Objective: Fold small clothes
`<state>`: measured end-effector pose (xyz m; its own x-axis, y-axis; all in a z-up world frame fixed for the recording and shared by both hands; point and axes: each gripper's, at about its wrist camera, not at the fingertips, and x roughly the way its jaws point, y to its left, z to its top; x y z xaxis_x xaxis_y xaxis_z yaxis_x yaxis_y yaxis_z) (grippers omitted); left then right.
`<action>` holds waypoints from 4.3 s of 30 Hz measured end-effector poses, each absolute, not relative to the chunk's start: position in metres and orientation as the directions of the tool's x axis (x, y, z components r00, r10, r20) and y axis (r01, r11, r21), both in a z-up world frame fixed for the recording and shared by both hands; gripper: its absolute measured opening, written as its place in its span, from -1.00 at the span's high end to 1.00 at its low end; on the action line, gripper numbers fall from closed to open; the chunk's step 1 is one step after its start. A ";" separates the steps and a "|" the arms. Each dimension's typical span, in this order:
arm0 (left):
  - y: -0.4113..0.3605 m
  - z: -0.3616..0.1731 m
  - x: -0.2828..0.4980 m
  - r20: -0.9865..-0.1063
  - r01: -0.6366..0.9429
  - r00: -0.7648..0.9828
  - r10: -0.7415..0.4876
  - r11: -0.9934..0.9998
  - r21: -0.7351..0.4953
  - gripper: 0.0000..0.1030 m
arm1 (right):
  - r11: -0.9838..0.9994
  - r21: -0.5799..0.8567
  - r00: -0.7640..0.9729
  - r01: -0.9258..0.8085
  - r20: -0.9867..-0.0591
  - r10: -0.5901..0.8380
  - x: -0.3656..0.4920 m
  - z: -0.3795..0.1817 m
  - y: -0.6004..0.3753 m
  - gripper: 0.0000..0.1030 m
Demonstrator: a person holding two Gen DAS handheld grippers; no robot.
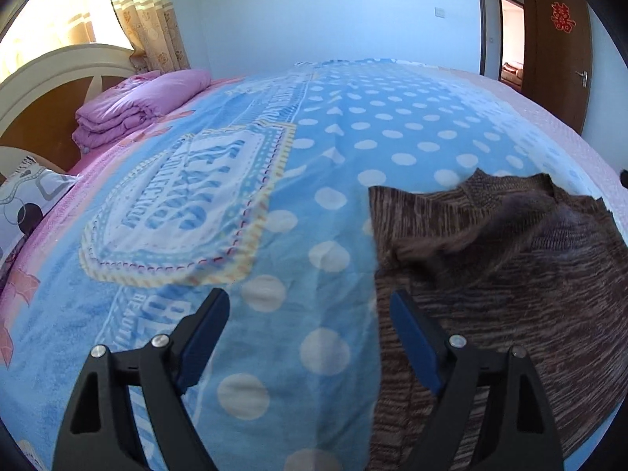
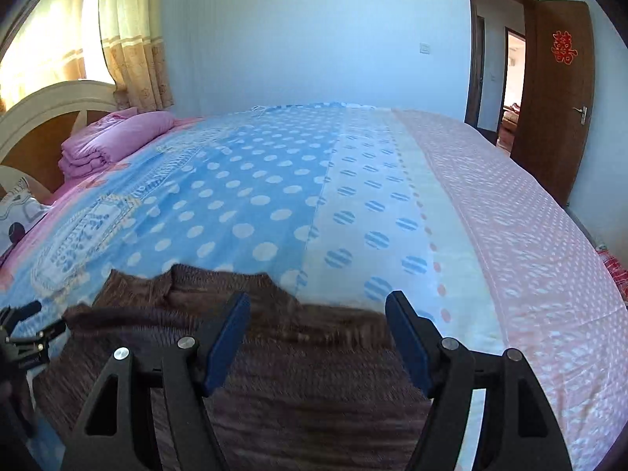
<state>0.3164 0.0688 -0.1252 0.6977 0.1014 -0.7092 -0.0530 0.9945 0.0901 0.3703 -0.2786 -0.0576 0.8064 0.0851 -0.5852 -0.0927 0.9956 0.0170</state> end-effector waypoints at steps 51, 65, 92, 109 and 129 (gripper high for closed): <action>0.040 -0.126 0.385 -0.704 0.229 0.677 -0.215 0.971 -0.077 0.91 | 0.979 0.187 0.720 -0.085 -0.667 0.190 0.372 -0.110 -0.350 0.84; 0.056 -0.117 0.396 -0.660 0.146 0.728 -0.186 0.983 -0.116 0.91 | 0.992 0.116 0.779 -0.048 -0.618 0.110 0.379 -0.088 -0.343 0.85; 0.032 -0.143 0.297 -0.742 0.151 0.671 -0.009 0.981 0.124 -0.80 | 0.972 0.109 0.673 -0.207 -0.706 0.222 0.265 -0.120 -0.267 -0.11; 0.051 -0.154 0.296 -0.787 0.117 0.606 -0.120 0.991 -0.061 -1.00 | 0.978 0.157 0.703 -0.135 -0.681 0.206 0.227 -0.133 -0.307 -0.11; 0.077 -0.156 0.235 -0.789 0.163 0.602 -0.119 0.986 -0.025 -1.00 | 0.988 0.094 0.711 -0.121 -0.686 0.152 0.223 -0.136 -0.300 -0.13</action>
